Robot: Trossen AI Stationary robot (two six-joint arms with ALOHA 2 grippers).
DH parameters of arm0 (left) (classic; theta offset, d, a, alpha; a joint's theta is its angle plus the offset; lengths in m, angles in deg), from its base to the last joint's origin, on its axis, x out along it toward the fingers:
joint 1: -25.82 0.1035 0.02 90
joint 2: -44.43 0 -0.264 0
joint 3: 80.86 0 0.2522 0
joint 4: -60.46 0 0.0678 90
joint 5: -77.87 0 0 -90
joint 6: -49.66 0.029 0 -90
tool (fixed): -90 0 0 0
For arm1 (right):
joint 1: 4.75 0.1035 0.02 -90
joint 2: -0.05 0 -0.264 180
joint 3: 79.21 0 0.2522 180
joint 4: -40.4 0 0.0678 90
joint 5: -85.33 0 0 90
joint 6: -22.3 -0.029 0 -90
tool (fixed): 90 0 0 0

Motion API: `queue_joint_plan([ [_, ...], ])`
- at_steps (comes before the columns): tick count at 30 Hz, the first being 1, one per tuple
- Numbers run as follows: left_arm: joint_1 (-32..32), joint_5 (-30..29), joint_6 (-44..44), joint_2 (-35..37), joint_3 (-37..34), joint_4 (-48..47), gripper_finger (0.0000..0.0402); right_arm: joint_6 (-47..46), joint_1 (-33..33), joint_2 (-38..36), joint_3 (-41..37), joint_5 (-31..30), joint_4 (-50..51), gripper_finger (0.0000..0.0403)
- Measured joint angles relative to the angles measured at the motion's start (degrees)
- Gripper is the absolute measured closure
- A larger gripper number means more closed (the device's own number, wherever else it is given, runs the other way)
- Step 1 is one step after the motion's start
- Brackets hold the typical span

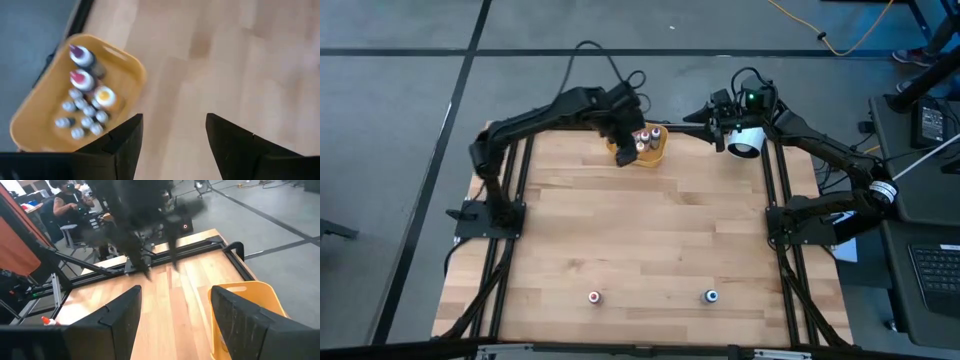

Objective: Pick & Place food coloring
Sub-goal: Put the large orange food coloring bottle into the bin

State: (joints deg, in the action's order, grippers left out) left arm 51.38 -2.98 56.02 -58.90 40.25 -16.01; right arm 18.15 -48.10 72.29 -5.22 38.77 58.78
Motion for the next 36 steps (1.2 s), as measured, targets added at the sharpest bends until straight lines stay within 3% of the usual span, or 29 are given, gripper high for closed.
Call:
queue_joint_plan([
  [10, -9.9, -0.5, -7.1, 12.7, -0.1, -16.6, 0.0188, 1.0, 0.0, 0.0, 0.0, -0.2, 0.0, 0.0163],
  [21, -27.6, -0.7, -12.1, 19.3, -0.1, -18.5, 0.0194, 3.2, 0.0, 0.0, 0.0, -0.3, 0.0, 0.0163],
  [27, -35.9, -5.1, -17.1, 19.1, -0.1, -19.9, 0.0193, 3.2, 0.0, 0.0, 0.0, -0.3, 0.0, 0.0163],
  [36, -45.1, -13.9, -37.6, 18.3, -5.7, -14.5, 0.0196, 6.2, 0.0, 0.0, 0.0, 1.5, -0.1, 0.0163],
])
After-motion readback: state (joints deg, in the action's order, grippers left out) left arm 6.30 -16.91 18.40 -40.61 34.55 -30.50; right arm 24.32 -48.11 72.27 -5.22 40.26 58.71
